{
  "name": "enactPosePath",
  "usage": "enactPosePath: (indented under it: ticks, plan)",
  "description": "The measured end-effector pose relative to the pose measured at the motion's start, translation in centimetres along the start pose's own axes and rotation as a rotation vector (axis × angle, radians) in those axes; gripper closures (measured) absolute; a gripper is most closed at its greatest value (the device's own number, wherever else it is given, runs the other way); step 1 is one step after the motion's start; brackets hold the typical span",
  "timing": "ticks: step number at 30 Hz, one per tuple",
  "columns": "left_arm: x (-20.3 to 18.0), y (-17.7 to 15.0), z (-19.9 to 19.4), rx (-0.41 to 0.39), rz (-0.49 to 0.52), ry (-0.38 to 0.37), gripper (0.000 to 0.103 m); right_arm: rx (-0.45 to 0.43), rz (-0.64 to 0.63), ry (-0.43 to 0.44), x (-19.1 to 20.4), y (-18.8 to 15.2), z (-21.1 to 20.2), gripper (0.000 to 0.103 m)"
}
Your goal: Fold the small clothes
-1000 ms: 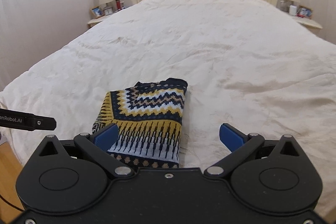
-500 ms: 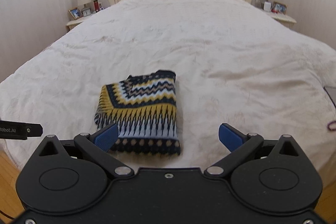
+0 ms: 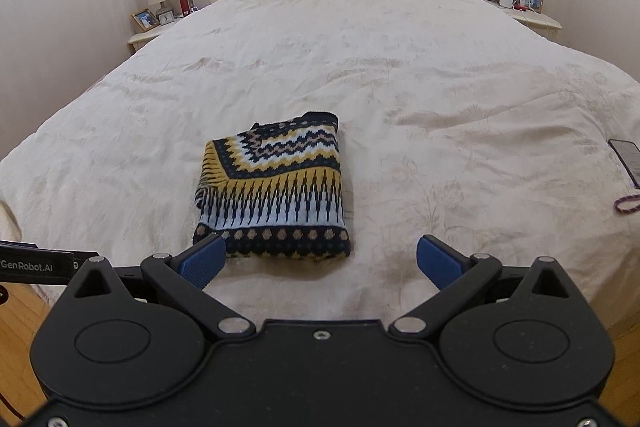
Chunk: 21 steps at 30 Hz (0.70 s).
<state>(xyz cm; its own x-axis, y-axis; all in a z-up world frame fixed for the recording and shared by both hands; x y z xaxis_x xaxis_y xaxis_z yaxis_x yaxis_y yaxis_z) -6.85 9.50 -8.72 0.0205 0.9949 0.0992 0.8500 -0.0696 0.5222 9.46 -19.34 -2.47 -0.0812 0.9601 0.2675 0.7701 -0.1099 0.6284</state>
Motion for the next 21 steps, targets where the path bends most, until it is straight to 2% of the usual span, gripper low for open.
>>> enactPosePath:
  ticks: [21]
  plan:
    - [-0.52, -0.61, 0.04, 0.013, 0.025, -0.009, 0.008, 0.017, 0.025, -0.007, -0.22, -0.91, -0.51, 0.002]
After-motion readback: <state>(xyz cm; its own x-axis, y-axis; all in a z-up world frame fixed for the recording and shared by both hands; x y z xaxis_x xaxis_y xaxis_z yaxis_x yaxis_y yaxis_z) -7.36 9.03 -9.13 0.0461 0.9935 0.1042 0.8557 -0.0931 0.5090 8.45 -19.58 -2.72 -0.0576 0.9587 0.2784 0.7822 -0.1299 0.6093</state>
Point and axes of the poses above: each gripper's, at about its wrist camera, not at the fingertips, and z roughly the way its jaws point, x to its left, y to its top, the point moved 3 cm from there along z, roughly the way its jaws point, and after that the axes turned 9 degrees about z, right-handed, at the moved point
